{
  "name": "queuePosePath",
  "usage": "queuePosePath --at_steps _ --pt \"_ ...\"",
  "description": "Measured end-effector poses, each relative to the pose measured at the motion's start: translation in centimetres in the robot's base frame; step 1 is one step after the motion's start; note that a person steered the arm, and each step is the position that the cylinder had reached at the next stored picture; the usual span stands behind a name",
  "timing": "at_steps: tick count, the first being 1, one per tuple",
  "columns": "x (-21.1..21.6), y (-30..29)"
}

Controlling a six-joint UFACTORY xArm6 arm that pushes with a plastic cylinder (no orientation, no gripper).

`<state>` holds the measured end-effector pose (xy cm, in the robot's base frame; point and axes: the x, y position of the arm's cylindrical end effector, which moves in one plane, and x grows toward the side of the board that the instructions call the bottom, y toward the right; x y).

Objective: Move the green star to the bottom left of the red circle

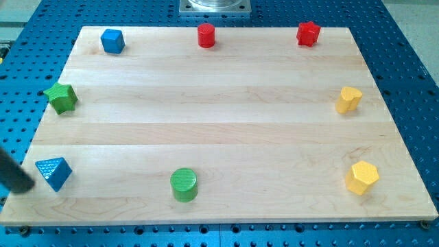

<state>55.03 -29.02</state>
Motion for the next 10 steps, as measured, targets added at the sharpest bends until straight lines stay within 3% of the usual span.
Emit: queuePosePath --at_steps 2,4,5,6,7,8,10 --pt "-12.5 0.6" --pt "-17.5 1.6" --pt "-16.6 8.8" --pt "-15.6 9.9" --pt "-17.6 5.6" --pt "-18.5 10.2" --pt "-10.8 19.4"
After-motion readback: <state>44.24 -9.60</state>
